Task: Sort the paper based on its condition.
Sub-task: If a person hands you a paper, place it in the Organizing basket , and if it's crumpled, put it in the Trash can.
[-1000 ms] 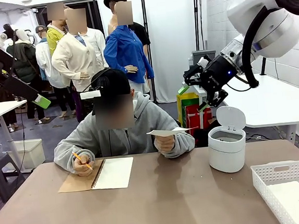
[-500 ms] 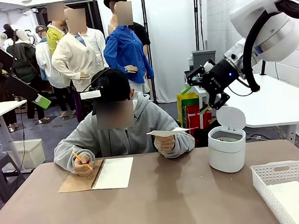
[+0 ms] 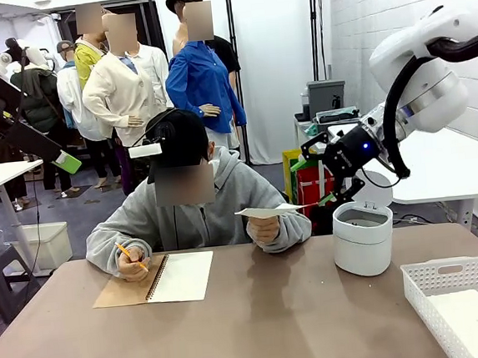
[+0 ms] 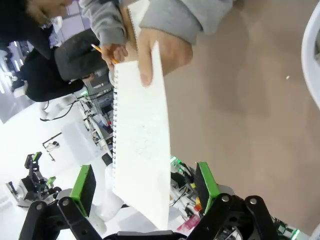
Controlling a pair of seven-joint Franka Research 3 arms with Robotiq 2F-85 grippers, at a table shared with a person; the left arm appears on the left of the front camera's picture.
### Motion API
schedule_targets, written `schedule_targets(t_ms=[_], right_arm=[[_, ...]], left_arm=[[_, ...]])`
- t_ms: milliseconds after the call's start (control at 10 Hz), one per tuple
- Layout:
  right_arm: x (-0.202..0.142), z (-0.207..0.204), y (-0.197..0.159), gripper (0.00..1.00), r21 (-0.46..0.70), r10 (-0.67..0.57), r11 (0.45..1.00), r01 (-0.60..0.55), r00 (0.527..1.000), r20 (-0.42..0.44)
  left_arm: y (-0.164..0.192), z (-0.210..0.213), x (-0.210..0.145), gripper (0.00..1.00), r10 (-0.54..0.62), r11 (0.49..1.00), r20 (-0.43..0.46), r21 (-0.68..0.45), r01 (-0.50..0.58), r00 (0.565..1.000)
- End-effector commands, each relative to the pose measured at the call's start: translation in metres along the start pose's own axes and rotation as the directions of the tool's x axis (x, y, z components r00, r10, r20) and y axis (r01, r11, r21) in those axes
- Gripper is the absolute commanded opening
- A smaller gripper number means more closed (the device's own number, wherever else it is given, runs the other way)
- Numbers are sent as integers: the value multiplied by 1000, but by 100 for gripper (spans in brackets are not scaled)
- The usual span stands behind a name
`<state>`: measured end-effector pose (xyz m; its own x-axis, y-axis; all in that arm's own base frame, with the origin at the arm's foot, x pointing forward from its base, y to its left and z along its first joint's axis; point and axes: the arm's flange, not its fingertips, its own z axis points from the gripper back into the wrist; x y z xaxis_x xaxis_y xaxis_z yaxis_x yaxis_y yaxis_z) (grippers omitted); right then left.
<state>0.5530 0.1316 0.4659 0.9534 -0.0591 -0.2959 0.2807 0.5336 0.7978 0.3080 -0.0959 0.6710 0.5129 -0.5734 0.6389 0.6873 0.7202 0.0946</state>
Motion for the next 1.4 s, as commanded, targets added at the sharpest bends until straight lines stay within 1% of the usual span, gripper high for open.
schedule_targets(t_ms=[0,200,500,600,700,1100,1200,1300], right_arm=[[5,-11,-1,100,25,-68,997,69,997,-46],[11,-31,-13,100,82,-110,989,120,987,-119],[21,-49,-17,100,157,-147,972,176,973,-179],[23,-54,-20,100,150,-156,971,188,967,-200],[24,-56,-24,95,184,-115,969,168,956,-269],[25,-56,-25,15,190,-128,965,182,955,-268],[26,-56,-26,0,191,-137,962,193,952,-275],[26,-56,-26,0,195,-140,960,199,950,-279]], left_arm=[[1,0,0,100,1,1000,3,-6,-1,1000],[1,0,0,100,1,1000,3,-6,-1,1000],[1,0,0,100,1,1000,3,-6,-1,1000],[1,0,0,100,1,1000,3,-6,-1,1000],[1,0,0,100,1,1000,3,-6,-1,1000],[1,0,0,100,1,1000,3,-6,-1,1000],[1,0,0,100,1,1000,3,-6,-1,1000],[1,0,0,100,1,1000,3,-6,-1,1000]])
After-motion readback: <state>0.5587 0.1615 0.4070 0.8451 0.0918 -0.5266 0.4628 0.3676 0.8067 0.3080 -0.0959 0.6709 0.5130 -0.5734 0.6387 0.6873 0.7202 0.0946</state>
